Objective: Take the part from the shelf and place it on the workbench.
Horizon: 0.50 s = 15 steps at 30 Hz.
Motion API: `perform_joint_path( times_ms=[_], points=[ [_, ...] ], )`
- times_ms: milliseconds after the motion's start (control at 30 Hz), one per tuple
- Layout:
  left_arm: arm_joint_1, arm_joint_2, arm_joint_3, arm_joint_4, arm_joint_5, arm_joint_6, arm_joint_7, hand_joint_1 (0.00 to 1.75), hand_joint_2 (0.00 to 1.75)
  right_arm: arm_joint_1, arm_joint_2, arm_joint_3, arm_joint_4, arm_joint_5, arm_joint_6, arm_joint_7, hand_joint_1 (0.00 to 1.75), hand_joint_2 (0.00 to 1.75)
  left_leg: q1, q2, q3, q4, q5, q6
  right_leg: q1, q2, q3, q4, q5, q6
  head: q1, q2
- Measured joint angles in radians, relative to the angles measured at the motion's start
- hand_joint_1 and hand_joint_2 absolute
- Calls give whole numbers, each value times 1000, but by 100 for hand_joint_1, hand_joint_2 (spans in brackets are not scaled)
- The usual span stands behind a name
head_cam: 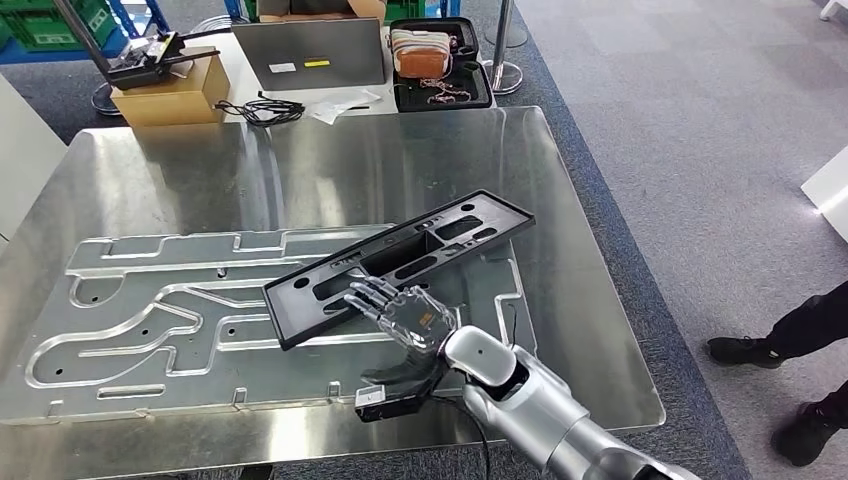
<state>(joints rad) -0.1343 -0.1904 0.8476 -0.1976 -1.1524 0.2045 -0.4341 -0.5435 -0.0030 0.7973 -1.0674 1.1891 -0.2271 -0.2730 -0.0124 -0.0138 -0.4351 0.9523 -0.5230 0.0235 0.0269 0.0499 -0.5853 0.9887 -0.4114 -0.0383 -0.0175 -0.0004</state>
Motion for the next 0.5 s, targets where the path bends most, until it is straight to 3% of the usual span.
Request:
perform_joint_path(
  times_ms=[233, 500],
  points=[
    [1, 1, 0, 0, 6, -1, -3, 0, 0, -156, -61, 114, 0, -125, 59, -13, 0, 0, 0, 0, 0, 0, 0, 0, 0, 0, -1, 0, 0, 0, 0, 0],
    [2, 1, 0, 0, 4, -1, -7, 0, 0, -216, -90, 179, -13, -167, 57, 21, 0, 0, 0, -1, -3, 0, 0, 0, 0, 0, -3, 0, 0, 0, 0, 0]
  ],
)
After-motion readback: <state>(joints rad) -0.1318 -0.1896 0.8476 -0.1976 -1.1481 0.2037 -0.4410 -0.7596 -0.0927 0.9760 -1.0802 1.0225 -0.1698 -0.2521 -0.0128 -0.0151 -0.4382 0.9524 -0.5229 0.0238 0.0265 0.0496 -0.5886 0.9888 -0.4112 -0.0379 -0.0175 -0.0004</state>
